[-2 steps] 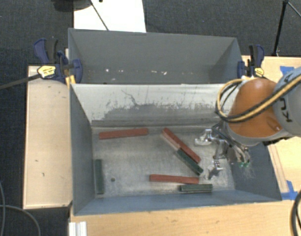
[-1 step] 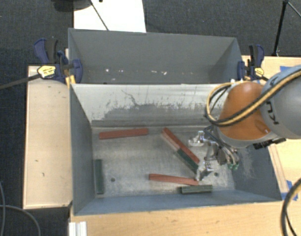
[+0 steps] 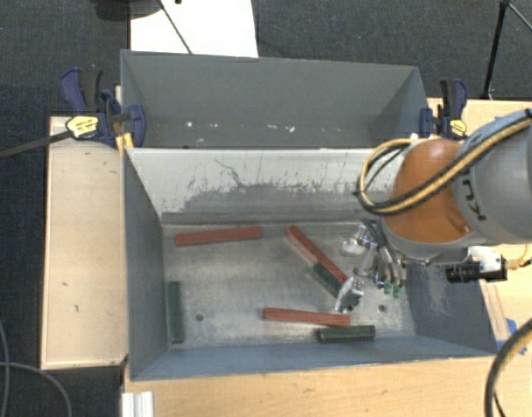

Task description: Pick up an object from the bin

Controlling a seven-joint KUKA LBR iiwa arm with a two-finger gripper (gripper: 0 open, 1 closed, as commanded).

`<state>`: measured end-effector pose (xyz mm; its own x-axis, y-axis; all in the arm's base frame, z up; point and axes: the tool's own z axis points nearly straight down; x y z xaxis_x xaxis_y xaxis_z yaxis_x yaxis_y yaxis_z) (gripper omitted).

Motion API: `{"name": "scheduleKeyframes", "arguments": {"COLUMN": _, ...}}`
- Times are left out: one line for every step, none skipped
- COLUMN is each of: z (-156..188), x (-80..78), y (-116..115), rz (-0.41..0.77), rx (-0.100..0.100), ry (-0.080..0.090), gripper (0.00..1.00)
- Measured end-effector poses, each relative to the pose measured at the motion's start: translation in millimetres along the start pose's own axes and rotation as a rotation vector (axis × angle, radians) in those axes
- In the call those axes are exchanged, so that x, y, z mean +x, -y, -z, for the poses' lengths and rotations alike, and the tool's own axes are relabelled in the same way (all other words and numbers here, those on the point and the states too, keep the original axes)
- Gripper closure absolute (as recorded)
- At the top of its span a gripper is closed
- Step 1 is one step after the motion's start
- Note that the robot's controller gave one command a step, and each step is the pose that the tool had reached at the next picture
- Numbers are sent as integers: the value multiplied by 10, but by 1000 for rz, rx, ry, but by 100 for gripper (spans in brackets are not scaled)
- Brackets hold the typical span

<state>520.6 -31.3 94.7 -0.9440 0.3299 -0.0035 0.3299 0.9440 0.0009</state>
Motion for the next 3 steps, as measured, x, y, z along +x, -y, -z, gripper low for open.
{"name": "scheduleKeyframes", "arguments": {"z": -193, "x": -3, "y": -47, "rz": 48, "rx": 0, "ry": -1, "gripper": 0}}
{"name": "scheduleKeyframes", "arguments": {"z": -197, "x": -49, "y": -142, "rz": -264, "rx": -4, "ry": 16, "gripper": 100}}
{"name": "scheduleKeyframes", "arguments": {"z": -197, "x": -49, "y": -141, "rz": -264, "rx": -4, "ry": 16, "gripper": 100}}
